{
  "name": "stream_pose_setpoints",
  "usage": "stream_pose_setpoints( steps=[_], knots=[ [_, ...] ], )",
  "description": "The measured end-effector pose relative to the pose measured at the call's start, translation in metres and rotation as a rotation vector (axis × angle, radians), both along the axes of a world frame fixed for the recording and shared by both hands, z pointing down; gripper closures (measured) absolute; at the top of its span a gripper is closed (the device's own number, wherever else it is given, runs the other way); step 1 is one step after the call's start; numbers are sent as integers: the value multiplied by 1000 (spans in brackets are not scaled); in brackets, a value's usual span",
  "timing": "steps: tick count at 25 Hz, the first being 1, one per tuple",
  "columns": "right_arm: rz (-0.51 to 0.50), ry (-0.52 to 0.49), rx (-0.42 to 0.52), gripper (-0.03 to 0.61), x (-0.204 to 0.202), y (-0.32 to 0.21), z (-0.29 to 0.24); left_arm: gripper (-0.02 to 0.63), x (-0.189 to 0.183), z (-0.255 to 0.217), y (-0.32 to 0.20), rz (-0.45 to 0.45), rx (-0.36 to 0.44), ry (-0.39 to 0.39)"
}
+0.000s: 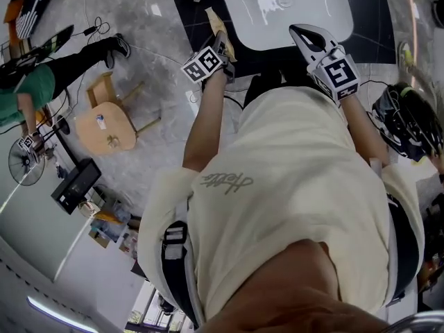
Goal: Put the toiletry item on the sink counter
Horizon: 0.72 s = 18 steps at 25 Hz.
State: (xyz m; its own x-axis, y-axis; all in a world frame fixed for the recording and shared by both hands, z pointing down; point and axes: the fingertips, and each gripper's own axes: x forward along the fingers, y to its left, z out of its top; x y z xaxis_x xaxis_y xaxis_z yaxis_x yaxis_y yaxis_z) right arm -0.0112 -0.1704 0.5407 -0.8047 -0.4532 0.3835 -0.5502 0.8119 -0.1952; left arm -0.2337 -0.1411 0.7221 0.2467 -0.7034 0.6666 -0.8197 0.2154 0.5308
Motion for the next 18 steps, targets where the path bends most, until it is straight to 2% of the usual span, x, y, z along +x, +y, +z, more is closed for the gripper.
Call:
stream_pose_setpoints(
  steps=[11, 18],
  knots=[
    [35, 3, -37, 584, 3, -23, 9, 574, 0, 40, -11, 54, -162, -58],
    [49, -1, -39, 584, 6, -30, 10, 568, 5, 40, -17, 109, -158, -113]
  ],
)
